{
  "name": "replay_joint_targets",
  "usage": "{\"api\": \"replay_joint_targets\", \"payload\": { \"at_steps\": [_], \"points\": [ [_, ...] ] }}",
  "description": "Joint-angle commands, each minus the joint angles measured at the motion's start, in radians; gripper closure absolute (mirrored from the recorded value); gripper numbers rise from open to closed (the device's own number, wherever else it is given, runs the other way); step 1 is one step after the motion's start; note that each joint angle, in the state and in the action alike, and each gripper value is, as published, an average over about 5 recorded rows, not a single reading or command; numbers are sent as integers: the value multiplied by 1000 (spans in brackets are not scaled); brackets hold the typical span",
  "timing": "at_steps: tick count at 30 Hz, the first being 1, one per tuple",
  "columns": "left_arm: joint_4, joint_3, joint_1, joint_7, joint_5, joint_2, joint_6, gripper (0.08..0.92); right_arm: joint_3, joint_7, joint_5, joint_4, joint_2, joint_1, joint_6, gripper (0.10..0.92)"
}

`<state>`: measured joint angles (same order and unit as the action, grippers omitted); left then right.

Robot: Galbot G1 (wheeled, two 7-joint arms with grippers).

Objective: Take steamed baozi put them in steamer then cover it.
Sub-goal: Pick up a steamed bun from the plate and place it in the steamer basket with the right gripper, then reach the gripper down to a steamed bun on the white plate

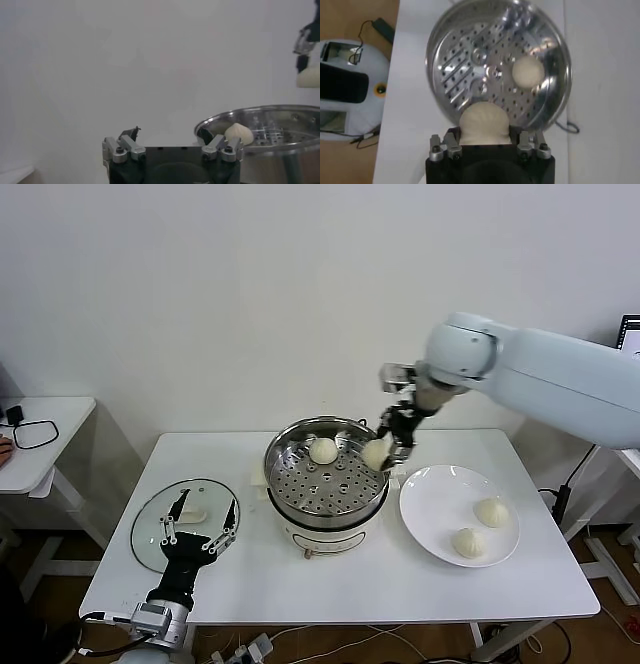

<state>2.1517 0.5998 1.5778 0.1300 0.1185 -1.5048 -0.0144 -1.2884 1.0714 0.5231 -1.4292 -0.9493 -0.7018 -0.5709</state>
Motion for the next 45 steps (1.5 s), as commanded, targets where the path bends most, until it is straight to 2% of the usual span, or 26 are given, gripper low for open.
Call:
{"api": "replay_joint_targets", "payload": {
  "at_steps": [1, 17, 24, 28, 31, 35, 45],
  "points": [
    [0, 16, 0, 1, -2, 1, 1, 177, 49, -53, 4, 155, -305, 93, -66, 364],
    [-7, 38, 7, 13, 2, 0, -5, 177, 110, -14, -193, 491, -543, 273, -6, 364],
    [-7, 45, 7, 17, -1, 0, -7, 177, 116, -2, -213, 519, -563, 289, -4, 357],
    [-4, 43, 6, 17, -1, -2, -6, 177, 114, 2, -213, 494, -549, 288, -6, 281],
    [-2, 44, 7, 16, -1, -4, -6, 177, 115, 6, -213, 445, -510, 272, -8, 222],
    [2, 39, 11, 15, 0, -5, -4, 177, 120, 18, -195, 360, -413, 219, -8, 204],
    [31, 8, 21, 8, 7, -6, -2, 177, 99, 134, -125, 68, 58, 2, 62, 203]
  ]
}}
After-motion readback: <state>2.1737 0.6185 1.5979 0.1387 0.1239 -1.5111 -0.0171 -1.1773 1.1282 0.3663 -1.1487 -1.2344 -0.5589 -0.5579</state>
